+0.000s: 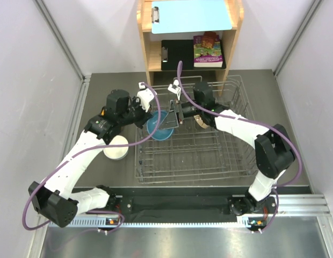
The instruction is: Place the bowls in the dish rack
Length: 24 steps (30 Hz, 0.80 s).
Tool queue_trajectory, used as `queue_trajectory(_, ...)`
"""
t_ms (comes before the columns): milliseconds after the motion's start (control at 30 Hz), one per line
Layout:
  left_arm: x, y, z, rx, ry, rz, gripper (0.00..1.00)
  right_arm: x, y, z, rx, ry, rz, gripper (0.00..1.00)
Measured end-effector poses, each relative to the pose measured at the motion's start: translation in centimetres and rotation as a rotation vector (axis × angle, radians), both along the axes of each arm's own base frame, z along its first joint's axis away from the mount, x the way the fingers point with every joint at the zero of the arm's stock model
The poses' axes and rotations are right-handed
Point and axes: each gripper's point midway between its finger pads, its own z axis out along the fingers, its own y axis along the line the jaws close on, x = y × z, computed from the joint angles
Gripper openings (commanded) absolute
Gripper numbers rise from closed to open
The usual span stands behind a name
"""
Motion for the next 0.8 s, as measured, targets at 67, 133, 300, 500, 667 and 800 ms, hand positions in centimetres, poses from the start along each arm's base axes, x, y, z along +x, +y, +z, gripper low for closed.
queue_trajectory(67,0.0,0.0,-0.2,0.001,0.002,0.0,0.0,0.0,0.1,-0.1,-0.002,0.003,0.002,0.78)
queue_trajectory(133,0.0,0.0,-0.1,0.0,0.001,0.0,0.0,0.0,0.1,-0.2,-0.005,0.005,0.0,0.73)
queue_trajectory(300,0.1,0.0,-0.1,-0.002,-0.004,0.0,0.0,0.2,0.1,-0.5,-0.015,0.005,-0.013,0.51)
queue_trajectory(500,-0.1,0.1,0.4,-0.009,-0.022,0.003,0.0,1.2,0.1,-1.7,-0.052,0.026,-0.068,0.08)
queue_trajectory(667,0.0,0.1,0.3,-0.008,-0.023,0.003,0.12,1.2,0.2,-1.8,-0.058,0.034,-0.069,0.0)
queue_trajectory(800,0.0,0.1,0.3,-0.01,-0.027,0.004,0.48,1.1,0.2,-1.8,-0.056,0.026,-0.063,0.0)
